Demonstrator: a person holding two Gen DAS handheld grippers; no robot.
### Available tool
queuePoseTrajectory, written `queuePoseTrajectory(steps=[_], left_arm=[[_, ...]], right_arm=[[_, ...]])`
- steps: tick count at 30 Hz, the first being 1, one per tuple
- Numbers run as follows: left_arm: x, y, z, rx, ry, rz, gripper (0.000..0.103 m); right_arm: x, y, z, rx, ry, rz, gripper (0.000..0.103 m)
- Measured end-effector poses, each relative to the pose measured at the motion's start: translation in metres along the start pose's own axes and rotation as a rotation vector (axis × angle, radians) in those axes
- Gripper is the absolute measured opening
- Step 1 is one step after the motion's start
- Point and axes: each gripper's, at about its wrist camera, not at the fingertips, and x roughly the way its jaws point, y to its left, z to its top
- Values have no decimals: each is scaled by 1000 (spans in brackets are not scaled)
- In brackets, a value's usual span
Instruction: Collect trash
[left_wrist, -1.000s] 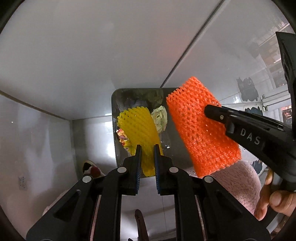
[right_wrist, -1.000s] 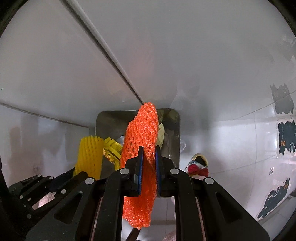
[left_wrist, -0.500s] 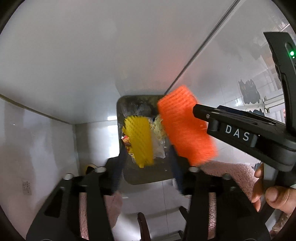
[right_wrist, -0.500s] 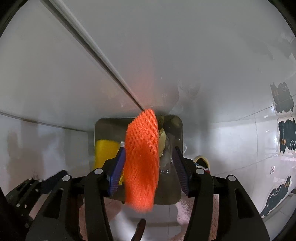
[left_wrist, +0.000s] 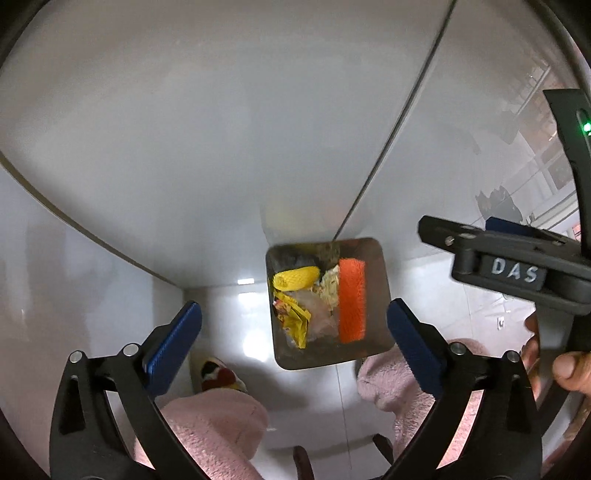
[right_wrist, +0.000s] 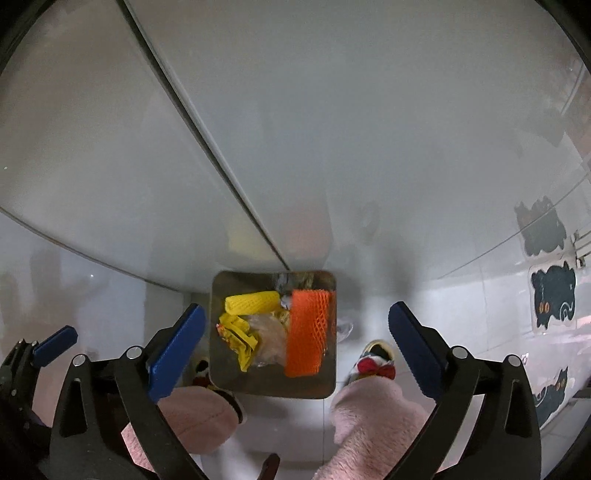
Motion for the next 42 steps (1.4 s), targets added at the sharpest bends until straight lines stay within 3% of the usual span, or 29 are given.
queuePoseTrajectory(steps=[5, 14, 27, 42], left_arm=[[-49, 5, 9, -3, -81, 1, 95], [-171, 18, 40, -10, -309, 51, 95], [-321, 39, 85, -45, -585, 147, 95], [-401, 40, 93, -35, -807, 196, 95]], right_arm=[[-51, 3, 7, -24, -63, 30, 100], [-179, 29, 31, -73, -325, 68, 100], [-324, 65, 67, -109, -617, 54, 100], [-411, 81, 67, -121, -870, -25, 100]])
